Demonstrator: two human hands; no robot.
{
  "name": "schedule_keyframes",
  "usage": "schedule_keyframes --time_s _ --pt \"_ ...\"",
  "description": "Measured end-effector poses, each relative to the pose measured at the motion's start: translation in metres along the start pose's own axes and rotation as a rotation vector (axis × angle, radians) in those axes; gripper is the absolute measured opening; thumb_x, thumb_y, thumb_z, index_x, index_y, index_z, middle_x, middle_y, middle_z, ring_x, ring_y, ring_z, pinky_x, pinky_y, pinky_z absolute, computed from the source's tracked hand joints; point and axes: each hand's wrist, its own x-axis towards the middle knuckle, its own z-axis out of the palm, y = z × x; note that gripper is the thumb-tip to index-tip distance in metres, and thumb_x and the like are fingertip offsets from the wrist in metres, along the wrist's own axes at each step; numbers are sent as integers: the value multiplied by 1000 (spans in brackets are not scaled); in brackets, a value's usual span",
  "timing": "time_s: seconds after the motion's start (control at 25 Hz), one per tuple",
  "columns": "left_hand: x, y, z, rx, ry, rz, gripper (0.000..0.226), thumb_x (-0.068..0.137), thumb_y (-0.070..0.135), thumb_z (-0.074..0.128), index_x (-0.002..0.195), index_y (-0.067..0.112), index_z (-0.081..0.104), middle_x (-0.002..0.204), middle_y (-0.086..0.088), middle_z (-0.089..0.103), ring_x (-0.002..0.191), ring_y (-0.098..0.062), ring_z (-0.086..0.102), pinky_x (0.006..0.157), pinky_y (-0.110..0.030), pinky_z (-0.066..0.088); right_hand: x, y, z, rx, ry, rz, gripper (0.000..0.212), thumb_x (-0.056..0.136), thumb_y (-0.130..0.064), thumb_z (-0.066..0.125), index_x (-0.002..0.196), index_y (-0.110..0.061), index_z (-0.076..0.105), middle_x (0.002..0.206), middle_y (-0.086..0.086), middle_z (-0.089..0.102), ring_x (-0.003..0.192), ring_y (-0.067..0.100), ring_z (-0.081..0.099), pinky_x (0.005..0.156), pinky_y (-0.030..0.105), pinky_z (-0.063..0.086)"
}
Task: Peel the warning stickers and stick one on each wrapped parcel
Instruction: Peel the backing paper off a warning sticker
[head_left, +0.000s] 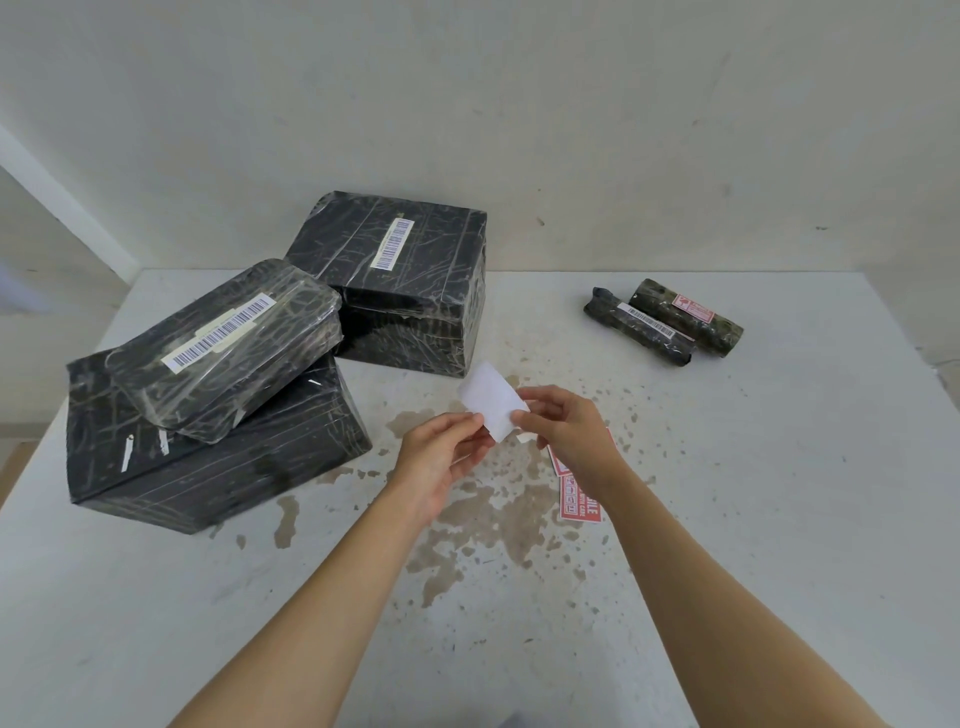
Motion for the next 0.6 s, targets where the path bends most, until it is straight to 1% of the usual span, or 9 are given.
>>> schedule_keyframes --time_s 0.08,0.16,0.24,0.32,0.4,0.52,0.6 --pt "1 -1 1 -11 30 19 10 86 5 66 94 -1 67 90 -15 69 78 -20 67 67 -20 58 -2 2 3 -187 107 -131 22 76 -10 75 88 -20 60 91 -4 62 77 8 57 68 20 46" --pt "2 -2 4 -16 58 38 10 85 4 66 94 0 67 93 -17 69 81 -20 67 68 -20 58 -5 1 7 -301 115 -205 18 74 -16 77 80 -23 61 94 -5 62 83 7 56 70 15 41" --pt "2 -2 7 -8 68 52 11 85 6 67 95 0 67 93 -16 70 82 -20 67 67 -20 57 -7 1 7 -361 80 -196 12 73 -24 78 77 -22 67 93 -7 64 87 5 56 71 16 39" --pt "2 0 7 25 61 80 15 84 7 68 98 -1 67 92 -17 70 82 -22 68 67 -21 57 -7 2 4 -379 59 -191 14 72 -29 80 79 -21 71 96 -8 65 91 3 56 72 17 40" --pt "2 1 7 94 65 115 16 85 8 68 98 -1 67 90 -18 71 80 -23 70 68 -21 58 -8 3 2 -386 47 -198 18 71 -31 81 83 -20 73 96 -11 64 92 0 57 73 15 40" --pt "1 0 9 158 86 166 7 85 7 68 91 4 69 83 -14 71 74 -18 70 65 -19 57 -10 3 5 -411 23 -176 24 70 -34 81 87 -19 73 91 -11 66 88 3 59 70 13 40" --pt "0 0 10 175 90 193 6 85 6 68 90 4 68 79 -13 71 70 -16 71 63 -18 55 -10 1 7 -422 21 -164 20 72 -32 80 85 -19 73 83 -13 68 84 4 62 67 10 42"
